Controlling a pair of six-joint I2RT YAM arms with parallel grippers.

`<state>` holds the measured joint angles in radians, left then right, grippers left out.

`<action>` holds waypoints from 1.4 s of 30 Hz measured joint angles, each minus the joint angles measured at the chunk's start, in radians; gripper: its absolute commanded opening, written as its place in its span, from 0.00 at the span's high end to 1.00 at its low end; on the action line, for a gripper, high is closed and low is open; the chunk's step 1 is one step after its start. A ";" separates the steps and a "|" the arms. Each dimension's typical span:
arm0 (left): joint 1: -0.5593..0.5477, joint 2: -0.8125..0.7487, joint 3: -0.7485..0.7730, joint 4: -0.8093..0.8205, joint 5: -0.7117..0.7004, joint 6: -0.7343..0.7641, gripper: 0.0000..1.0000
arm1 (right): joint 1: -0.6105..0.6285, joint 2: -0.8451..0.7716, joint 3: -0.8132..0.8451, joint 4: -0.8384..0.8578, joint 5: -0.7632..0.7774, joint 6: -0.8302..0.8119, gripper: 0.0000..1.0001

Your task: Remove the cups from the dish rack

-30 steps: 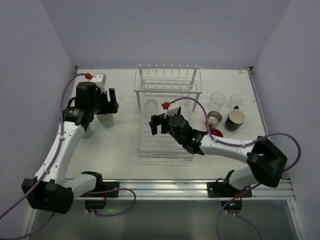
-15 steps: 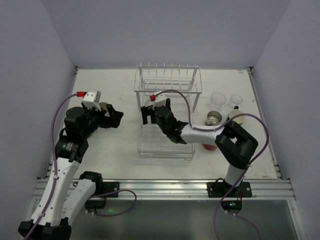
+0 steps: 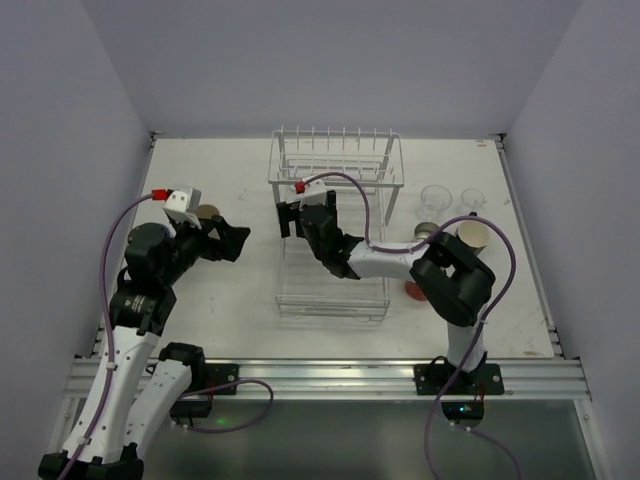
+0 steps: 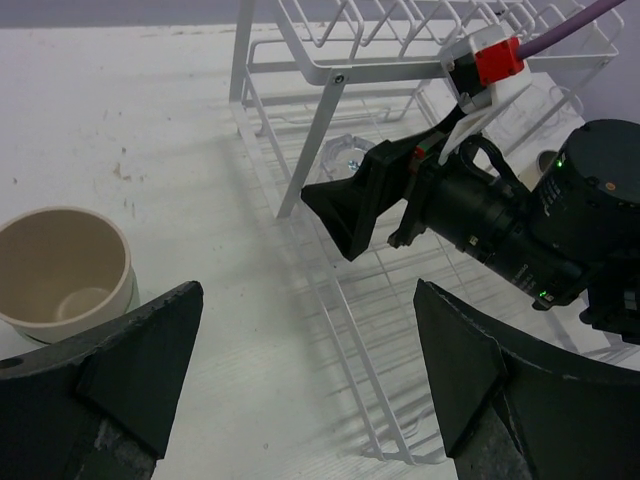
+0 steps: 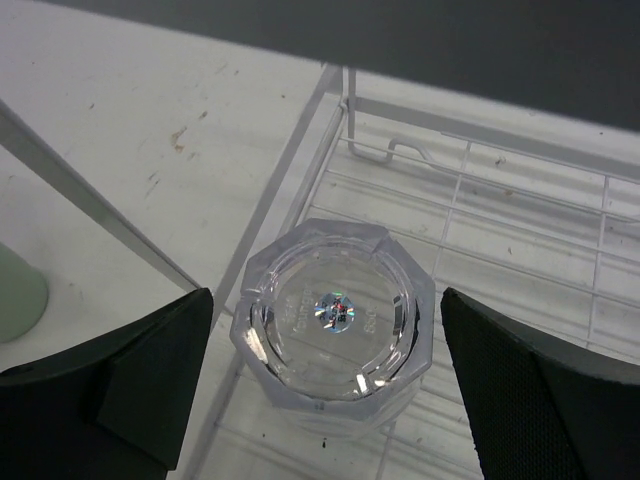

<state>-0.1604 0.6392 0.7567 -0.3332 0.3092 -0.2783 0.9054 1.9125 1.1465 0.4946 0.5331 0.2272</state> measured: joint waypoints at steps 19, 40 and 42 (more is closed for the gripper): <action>0.000 0.008 -0.032 0.012 0.057 -0.035 0.10 | -0.022 0.010 -0.055 0.107 -0.002 0.029 0.65; -0.001 -0.085 -0.221 0.203 0.373 -0.426 0.17 | -0.003 -0.650 -0.511 0.192 -0.201 0.309 0.79; -0.003 -0.085 -0.246 0.257 0.394 -0.486 0.17 | -0.003 -0.699 -0.531 0.217 -0.249 0.379 0.79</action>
<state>-0.1631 0.5541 0.5106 -0.0761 0.7036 -0.7647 0.9028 1.2133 0.6151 0.7116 0.2836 0.6064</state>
